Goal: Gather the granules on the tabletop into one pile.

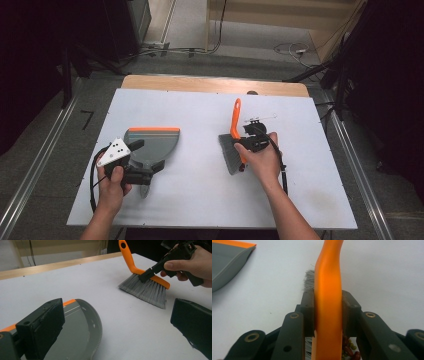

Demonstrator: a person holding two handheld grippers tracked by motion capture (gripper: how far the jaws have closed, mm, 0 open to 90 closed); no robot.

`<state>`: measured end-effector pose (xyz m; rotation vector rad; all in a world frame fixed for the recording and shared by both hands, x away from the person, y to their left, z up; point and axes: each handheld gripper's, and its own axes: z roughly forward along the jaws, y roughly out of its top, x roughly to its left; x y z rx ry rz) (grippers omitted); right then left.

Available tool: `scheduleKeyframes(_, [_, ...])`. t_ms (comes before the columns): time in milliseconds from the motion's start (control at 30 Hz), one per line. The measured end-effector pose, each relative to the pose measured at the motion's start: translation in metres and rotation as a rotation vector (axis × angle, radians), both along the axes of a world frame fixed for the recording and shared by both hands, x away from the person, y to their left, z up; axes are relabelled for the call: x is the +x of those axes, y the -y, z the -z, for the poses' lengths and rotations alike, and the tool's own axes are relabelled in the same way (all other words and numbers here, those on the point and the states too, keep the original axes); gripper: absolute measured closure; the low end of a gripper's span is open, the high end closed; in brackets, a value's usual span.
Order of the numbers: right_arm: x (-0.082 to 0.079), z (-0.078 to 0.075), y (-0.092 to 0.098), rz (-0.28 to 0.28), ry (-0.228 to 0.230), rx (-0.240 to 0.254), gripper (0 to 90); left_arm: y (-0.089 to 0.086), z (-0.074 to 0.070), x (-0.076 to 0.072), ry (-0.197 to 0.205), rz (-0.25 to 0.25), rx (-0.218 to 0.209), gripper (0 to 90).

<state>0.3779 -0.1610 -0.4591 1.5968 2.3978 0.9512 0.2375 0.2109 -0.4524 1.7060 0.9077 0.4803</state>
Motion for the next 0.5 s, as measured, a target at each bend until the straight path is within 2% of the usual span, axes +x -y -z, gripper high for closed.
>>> scheduleKeyframes(500, [0.003,0.000,0.023,0.040,-0.005,0.002,67.0,0.001,0.001,0.000,0.000,0.001,0.004,0.0])
